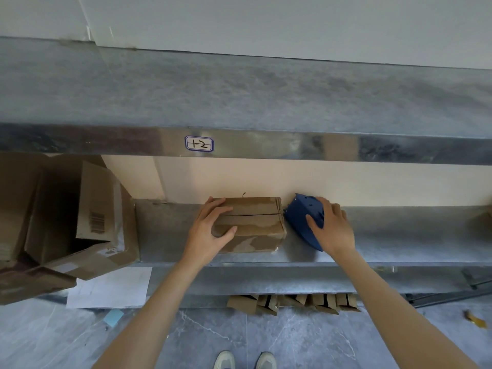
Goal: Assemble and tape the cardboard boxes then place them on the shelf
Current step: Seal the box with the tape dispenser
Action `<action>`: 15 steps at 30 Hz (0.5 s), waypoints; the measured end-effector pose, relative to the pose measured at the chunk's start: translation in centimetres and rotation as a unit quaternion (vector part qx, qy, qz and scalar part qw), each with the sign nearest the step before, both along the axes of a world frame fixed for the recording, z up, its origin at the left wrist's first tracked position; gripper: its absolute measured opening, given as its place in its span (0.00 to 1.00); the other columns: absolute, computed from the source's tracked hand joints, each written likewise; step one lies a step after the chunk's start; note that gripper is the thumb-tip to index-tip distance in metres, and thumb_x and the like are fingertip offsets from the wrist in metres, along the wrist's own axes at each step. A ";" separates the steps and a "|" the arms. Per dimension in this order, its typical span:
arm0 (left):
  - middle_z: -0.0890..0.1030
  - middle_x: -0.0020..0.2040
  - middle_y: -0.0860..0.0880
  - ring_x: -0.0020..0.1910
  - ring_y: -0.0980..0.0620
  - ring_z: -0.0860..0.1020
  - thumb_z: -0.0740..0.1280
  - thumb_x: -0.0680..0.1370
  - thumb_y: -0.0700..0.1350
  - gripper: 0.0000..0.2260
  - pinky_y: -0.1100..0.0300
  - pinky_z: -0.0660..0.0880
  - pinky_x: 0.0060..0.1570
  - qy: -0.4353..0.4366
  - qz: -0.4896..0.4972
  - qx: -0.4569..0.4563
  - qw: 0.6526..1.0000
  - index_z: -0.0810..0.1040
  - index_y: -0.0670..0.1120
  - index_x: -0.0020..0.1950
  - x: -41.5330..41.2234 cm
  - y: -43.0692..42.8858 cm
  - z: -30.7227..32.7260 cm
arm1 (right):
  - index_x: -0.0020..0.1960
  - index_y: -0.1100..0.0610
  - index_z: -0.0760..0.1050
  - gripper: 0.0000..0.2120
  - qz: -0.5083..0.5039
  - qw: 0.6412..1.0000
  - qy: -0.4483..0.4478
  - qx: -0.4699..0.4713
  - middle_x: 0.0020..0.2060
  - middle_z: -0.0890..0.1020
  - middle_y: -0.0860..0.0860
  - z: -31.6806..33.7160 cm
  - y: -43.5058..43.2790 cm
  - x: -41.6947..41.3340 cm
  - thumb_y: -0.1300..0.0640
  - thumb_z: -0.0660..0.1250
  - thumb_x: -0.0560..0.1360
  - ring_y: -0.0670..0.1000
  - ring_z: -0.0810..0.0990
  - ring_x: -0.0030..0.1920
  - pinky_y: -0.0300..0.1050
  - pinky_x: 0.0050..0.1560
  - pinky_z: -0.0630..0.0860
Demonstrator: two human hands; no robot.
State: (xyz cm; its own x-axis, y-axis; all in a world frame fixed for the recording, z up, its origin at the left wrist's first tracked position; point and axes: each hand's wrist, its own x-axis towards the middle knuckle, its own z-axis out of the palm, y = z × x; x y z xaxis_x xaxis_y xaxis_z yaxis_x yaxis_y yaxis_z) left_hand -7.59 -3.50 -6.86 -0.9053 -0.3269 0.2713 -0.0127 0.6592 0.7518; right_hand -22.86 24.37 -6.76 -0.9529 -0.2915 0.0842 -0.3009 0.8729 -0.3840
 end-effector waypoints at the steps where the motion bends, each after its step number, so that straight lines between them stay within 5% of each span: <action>1: 0.72 0.71 0.56 0.77 0.56 0.60 0.74 0.75 0.49 0.18 0.60 0.59 0.73 -0.002 -0.001 0.000 1.000 0.79 0.51 0.63 0.0 0.1 0.0 | 0.75 0.50 0.60 0.28 0.012 0.999 -0.026 0.024 0.59 0.76 0.56 -0.3 0.4 -0.3 0.46 0.63 0.79 0.60 0.75 0.57 0.52 0.48 0.76; 6: 0.72 0.71 0.56 0.76 0.60 0.59 0.74 0.74 0.47 0.17 0.65 0.57 0.72 0.000 0.007 0.018 1.000 0.79 0.50 0.63 0.0 0.8 0.0 | 0.78 0.46 0.49 0.35 0.094 0.983 -0.139 0.080 0.43 0.78 0.50 -0.6 1.3 -1.9 0.47 0.65 0.78 0.53 0.78 0.39 0.44 0.38 0.72; 15: 0.70 0.72 0.57 0.77 0.58 0.58 0.74 0.75 0.48 0.20 0.55 0.59 0.76 -0.036 -0.013 0.038 0.999 0.78 0.50 0.65 0.3 0.4 0.7 | 0.72 0.41 0.55 0.35 0.131 0.958 -0.251 -0.048 0.46 0.76 0.51 0.1 2.2 -4.9 0.56 0.71 0.74 0.54 0.76 0.43 0.49 0.42 0.74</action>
State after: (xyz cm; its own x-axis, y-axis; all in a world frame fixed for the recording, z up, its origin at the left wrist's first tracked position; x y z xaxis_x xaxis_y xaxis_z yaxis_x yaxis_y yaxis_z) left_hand -7.33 -3.10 -6.13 -0.9301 -0.3194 0.1815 -0.0510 0.6016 0.7972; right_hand -27.79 26.61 -6.64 -0.7752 -0.5404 -0.3272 -0.2612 0.7458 -0.6128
